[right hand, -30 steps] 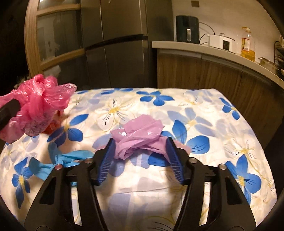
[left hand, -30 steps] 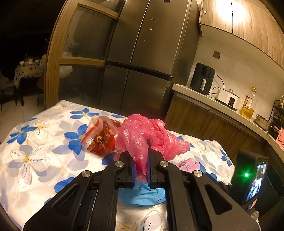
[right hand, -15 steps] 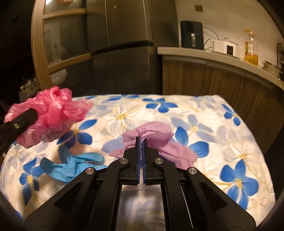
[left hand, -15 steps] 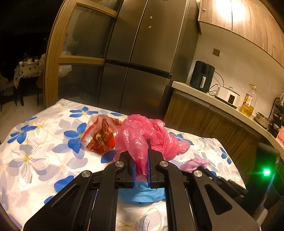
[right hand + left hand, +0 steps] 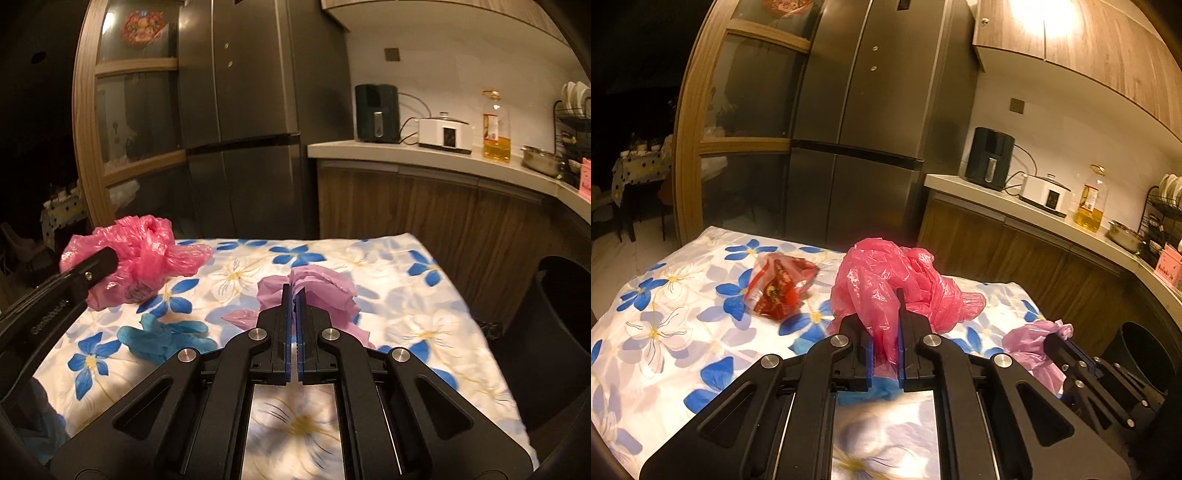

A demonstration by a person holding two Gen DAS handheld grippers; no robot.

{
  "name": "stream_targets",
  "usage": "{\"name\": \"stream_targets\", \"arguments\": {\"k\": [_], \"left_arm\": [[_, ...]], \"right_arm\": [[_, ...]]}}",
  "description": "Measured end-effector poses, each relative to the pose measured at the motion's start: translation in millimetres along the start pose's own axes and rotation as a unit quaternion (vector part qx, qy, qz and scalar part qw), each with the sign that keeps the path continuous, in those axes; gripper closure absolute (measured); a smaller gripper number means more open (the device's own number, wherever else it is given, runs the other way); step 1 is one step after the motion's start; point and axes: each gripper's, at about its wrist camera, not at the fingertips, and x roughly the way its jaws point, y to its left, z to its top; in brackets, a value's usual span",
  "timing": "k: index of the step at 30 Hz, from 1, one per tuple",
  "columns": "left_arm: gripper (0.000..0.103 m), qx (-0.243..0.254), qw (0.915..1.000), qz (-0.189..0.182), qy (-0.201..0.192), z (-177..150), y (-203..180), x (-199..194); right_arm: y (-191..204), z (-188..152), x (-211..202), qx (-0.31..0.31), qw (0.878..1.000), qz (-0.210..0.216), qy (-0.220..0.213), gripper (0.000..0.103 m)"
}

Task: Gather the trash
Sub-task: 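Carry the pink and purple bags over the black bin with both grippers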

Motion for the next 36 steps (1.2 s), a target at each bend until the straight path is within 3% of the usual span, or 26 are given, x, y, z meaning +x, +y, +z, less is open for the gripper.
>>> {"name": "stream_targets", "arguments": {"k": [17, 36], "left_arm": [[0.094, 0.063, 0.9944, -0.085, -0.002, -12.4, -114.6, -29.2], [0.094, 0.135, 0.966, -0.22, 0.016, -34.8, -275.8, -30.8]], "right_arm": [[-98.4, -5.1, -78.4, 0.039, 0.995, -0.081, -0.047, 0.101], [-233.6, -9.1, -135.7, 0.088, 0.972, -0.206, -0.076, 0.101]]}}
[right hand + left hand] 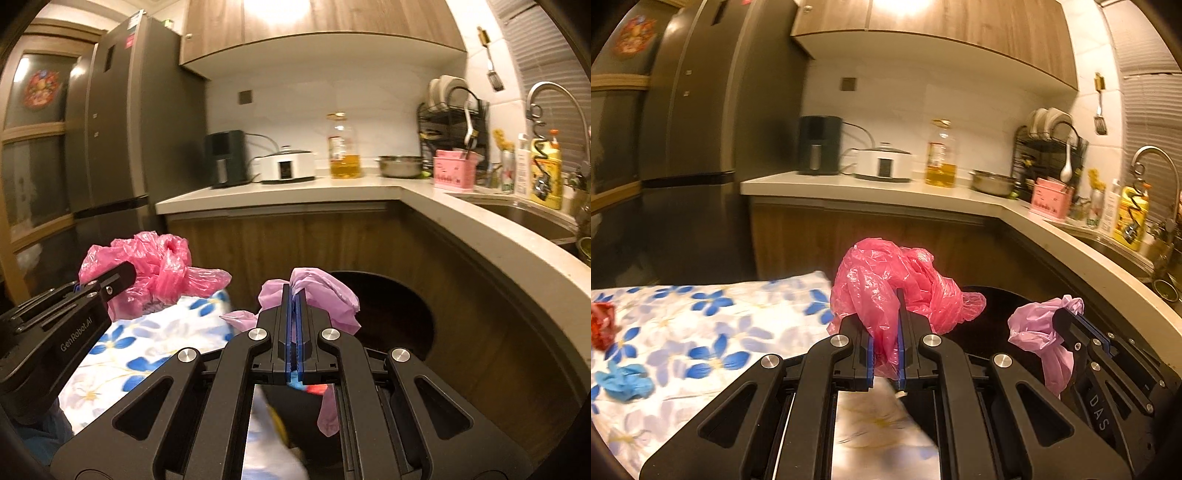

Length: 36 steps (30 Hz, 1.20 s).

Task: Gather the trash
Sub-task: 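Carry the pink and purple bags over the black bin with both grippers, then open both grippers to drop the pink and purple bags into the bin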

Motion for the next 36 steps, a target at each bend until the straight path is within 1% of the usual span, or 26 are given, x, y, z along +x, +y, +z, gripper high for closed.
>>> {"name": "stream_targets", "arguments": {"k": [6, 14, 30, 36], "left_arm": [[0.094, 0.016, 0.9995, -0.026, 0.003, 0.1, -31.7, 15.5], [0.094, 0.023, 0.9988, -0.039, 0.016, -1.5, -52.6, 34.9], [0.094, 0.034, 0.9977, -0.052, 0.028, -2.4, -65.4, 51.3], [0.092, 0.042, 0.9968, -0.059, 0.035, -4.3, -68.3, 56.8]], "right_arm": [[-25.8, -1.5, 4.4, 0.011, 1.0, -0.014, 0.004, 0.101], [-39.3, -0.4, 14.6, 0.013, 1.0, -0.016, 0.012, 0.101], [-50.5, 2.9, 27.3, 0.015, 1.0, -0.016, 0.02, 0.101], [-51.9, 1.2, 32.4, 0.013, 0.999, -0.014, 0.026, 0.1]]}}
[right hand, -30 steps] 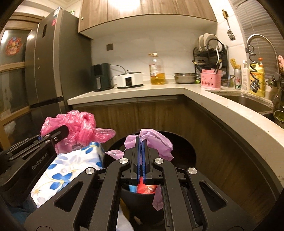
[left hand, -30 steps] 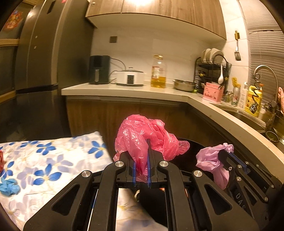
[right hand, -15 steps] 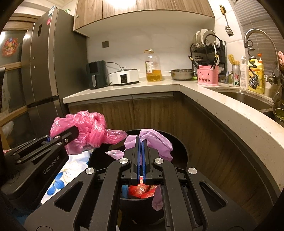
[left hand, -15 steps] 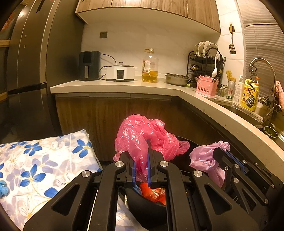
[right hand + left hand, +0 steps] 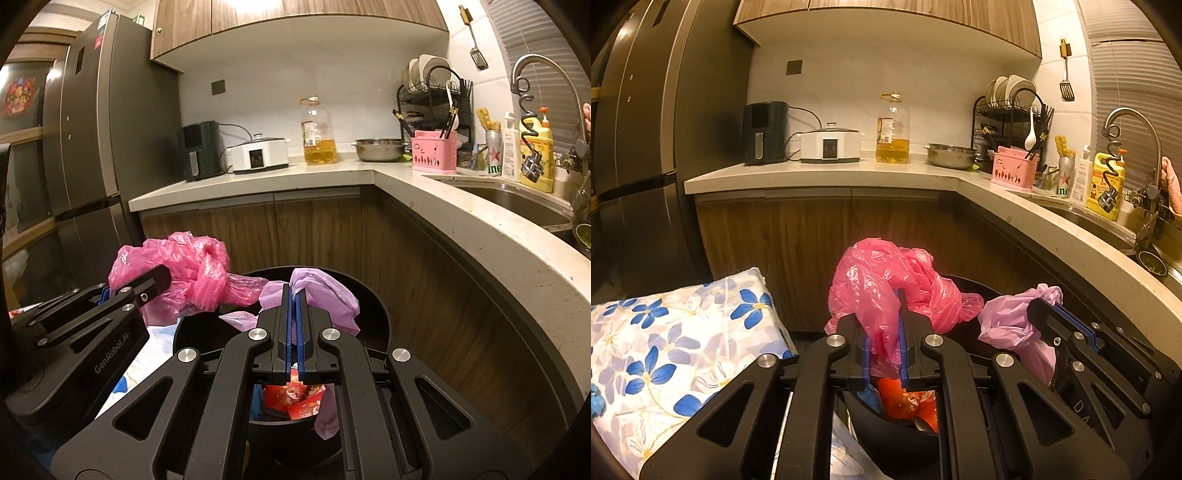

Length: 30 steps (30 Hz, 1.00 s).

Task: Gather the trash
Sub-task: 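Open both grippers to drop the pink and purple bags into the bin, then move both open tools back over the red bag and blue glove on the sheet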

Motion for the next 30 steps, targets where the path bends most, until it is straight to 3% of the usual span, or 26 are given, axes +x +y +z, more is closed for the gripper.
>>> {"name": "stream_targets", "arguments": {"k": [5, 13, 19, 21, 30], "left_arm": [[0.089, 0.0, 1.0, 0.001, 0.003, -1.5, 0.7, 2.1], [0.059, -0.015, 0.9998, 0.003, 0.009, -4.7, 10.5, 5.3], [0.038, -0.043, 0.999, 0.011, 0.003, -5.9, 25.4, 0.1], [0.034, -0.05, 0.9986, 0.015, 0.0, -7.4, 30.5, -4.1], [0.017, -0.077, 0.9956, 0.054, -0.007, -17.6, 56.0, -27.7]], "right_arm": [[-2.2, -0.7, 4.9, 0.001, 1.0, 0.002, 0.008, 0.1], [-4.2, -2.1, 11.6, 0.002, 1.0, 0.001, 0.022, 0.093], [-5.6, -4.8, 11.4, 0.006, 1.0, 0.0, 0.025, 0.076], [-5.5, -5.1, 10.5, 0.008, 1.0, 0.001, 0.025, 0.067], [2.1, -6.4, -1.4, 0.005, 1.0, -0.006, 0.02, 0.05]]}}
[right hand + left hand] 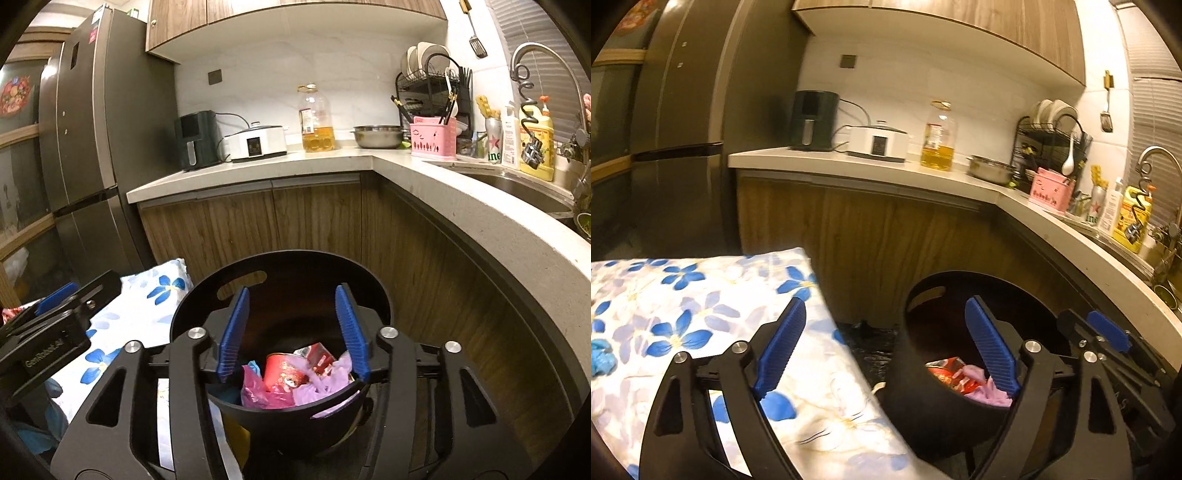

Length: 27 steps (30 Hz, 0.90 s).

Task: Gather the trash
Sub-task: 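Move both open tools back over the red bag and blue glove on the sheet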

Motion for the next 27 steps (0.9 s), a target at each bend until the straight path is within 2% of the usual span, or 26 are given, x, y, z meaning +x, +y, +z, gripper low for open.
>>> {"name": "stream_targets", "arguments": {"k": [11, 17, 27], "left_arm": [[0.011, -0.006, 0.9977, 0.067, -0.007, -20.4, 44.9, -42.2], [0.009, -0.021, 0.9942, 0.105, -0.008, -28.9, 82.0, -69.9], [0.008, -0.04, 0.9845, 0.169, -0.024, -35.9, 143.8, -118.0]], "right_arm": [[36.3, -10.9, -25.4, -0.023, 1.0, -0.009, -0.006, 0.033], [66.9, -20.5, -38.5, -0.029, 1.0, 0.006, -0.002, 0.032], [132.9, -36.4, -53.5, -0.048, 0.997, 0.056, 0.005, 0.032]]}}
